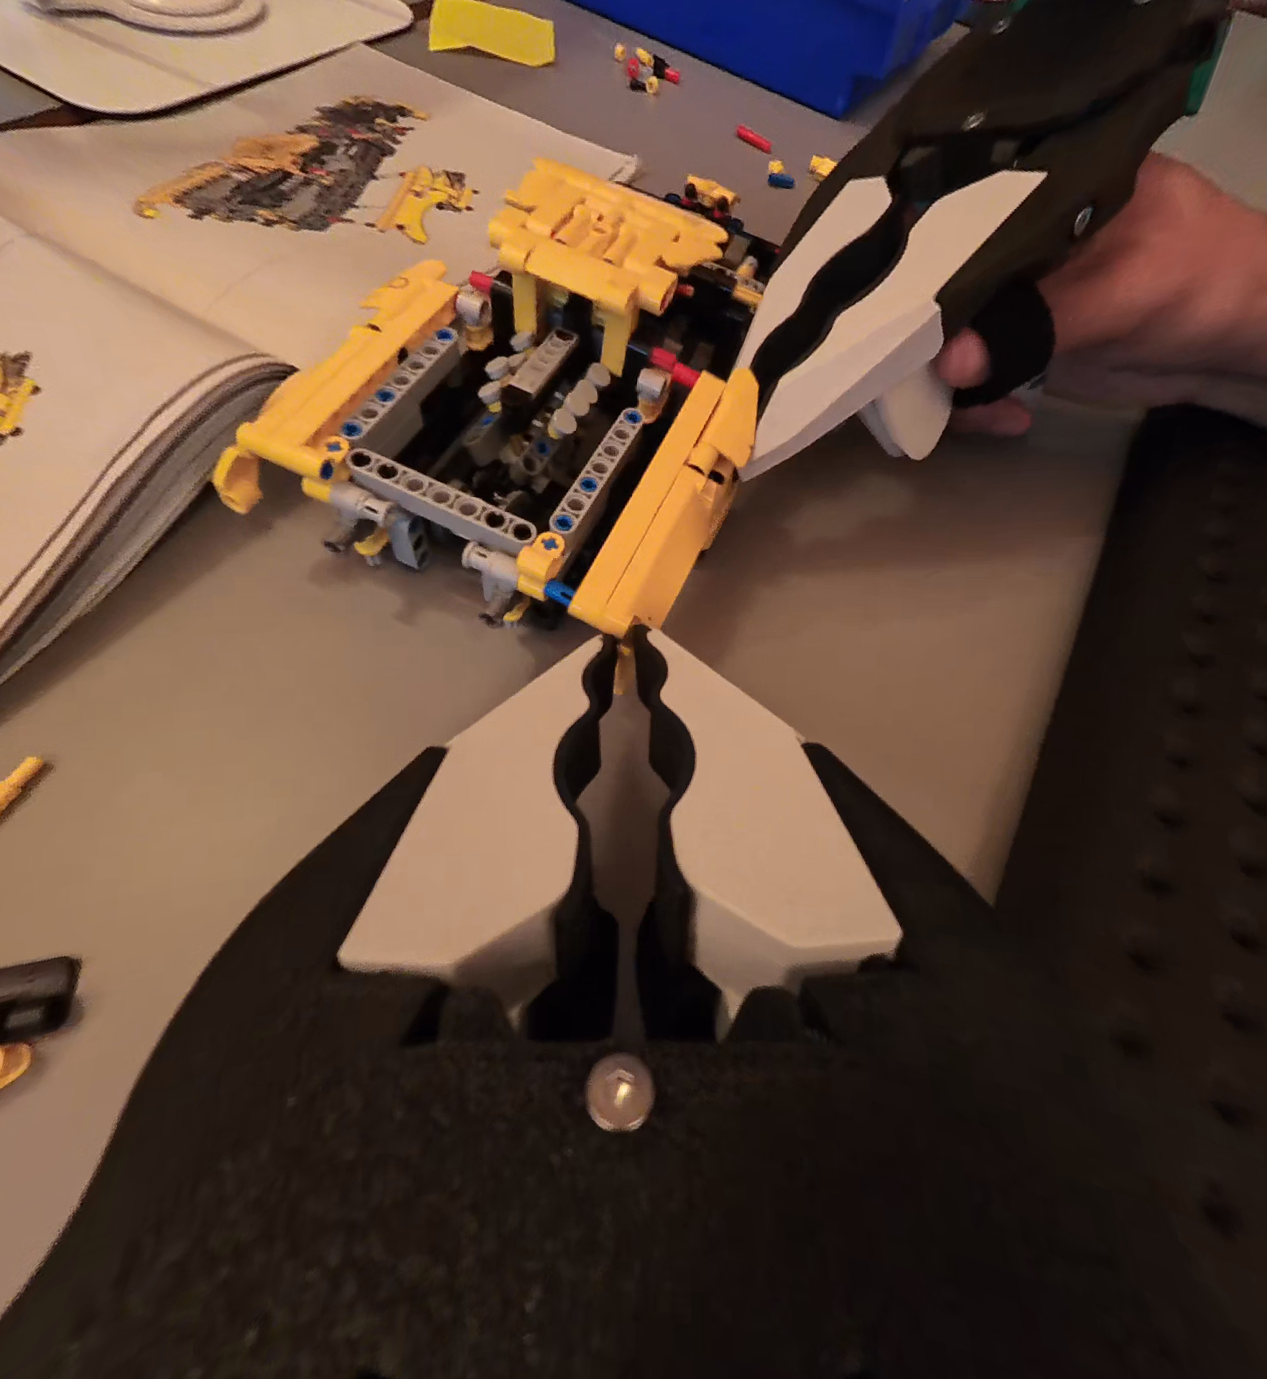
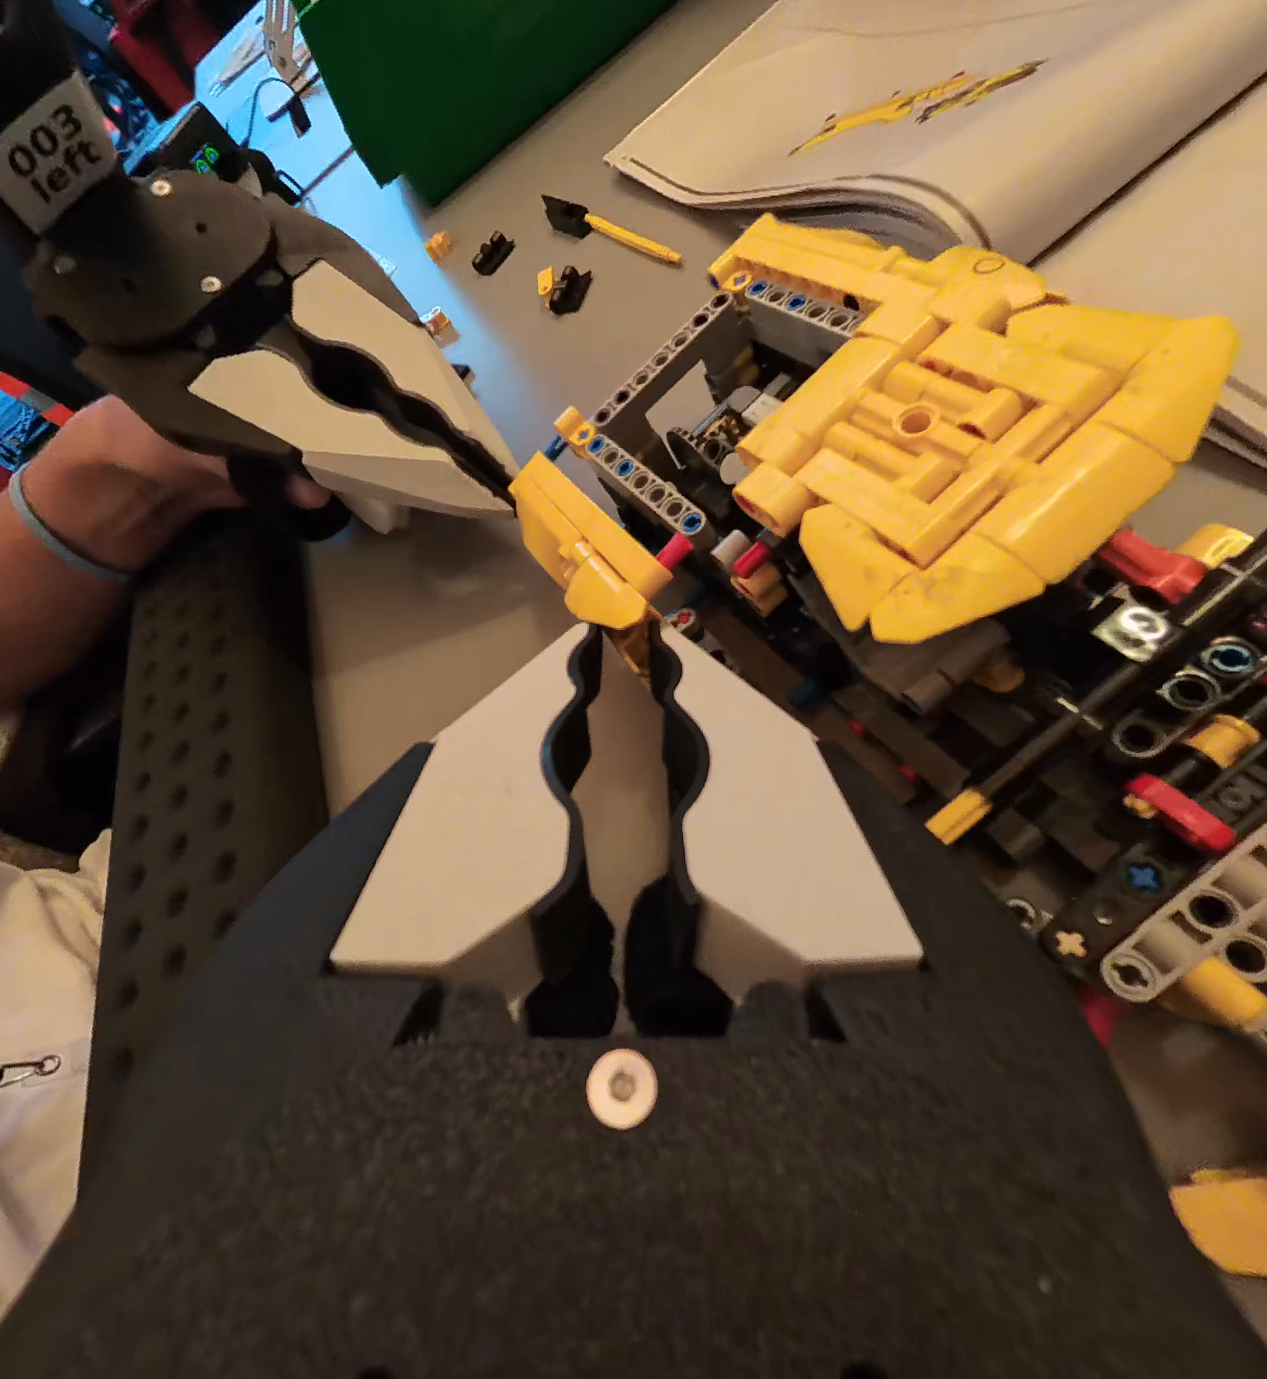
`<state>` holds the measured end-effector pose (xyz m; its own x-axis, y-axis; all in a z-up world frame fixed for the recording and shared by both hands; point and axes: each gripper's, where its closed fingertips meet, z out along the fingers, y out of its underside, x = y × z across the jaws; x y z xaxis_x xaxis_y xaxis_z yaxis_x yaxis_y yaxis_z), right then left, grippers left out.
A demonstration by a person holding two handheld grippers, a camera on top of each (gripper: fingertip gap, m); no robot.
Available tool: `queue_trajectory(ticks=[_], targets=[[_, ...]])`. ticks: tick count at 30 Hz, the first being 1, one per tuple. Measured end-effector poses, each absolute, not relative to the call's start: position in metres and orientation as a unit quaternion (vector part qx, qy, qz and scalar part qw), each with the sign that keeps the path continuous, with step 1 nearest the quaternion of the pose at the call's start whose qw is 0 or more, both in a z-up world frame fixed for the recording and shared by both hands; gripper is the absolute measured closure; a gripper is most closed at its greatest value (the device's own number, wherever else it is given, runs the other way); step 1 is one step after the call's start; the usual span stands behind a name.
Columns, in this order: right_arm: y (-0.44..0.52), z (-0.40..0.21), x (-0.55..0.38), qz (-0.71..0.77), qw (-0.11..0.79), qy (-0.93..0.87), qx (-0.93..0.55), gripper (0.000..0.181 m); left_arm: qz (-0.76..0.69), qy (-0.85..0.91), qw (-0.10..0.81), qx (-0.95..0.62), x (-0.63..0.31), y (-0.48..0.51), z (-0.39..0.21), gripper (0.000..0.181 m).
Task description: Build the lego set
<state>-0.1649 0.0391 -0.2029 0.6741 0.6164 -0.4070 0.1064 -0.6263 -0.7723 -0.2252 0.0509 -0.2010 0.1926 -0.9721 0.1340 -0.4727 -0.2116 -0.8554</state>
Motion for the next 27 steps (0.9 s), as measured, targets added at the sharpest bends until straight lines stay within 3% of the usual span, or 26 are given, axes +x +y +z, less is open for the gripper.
queue_trajectory(ticks=[5,8,11,17,27], targets=[[0.038,-0.203,-0.165,0.356,0.377,-0.208,-0.83,0.171,-0.341,0.535,0.376,-0.675,-0.225,0.054,-0.198,0.176],[0.038,-0.203,-0.166,0.392,0.362,-0.183,-0.826,0.171,-0.314,0.548,0.408,-0.659,-0.231,0.065,-0.196,0.154],[0.038,-0.202,-0.165,0.413,0.355,-0.166,-0.822,0.171,-0.315,0.567,0.432,-0.626,-0.233,0.071,-0.187,0.146],[0.039,-0.202,-0.165,0.423,0.351,-0.159,-0.82,0.171,-0.356,0.623,0.383,-0.582,-0.217,0.061,-0.186,0.133],[0.04,-0.201,-0.165,0.442,0.343,-0.147,-0.816,0.171,-0.374,0.63,0.354,-0.581,-0.211,0.067,-0.19,0.141]])
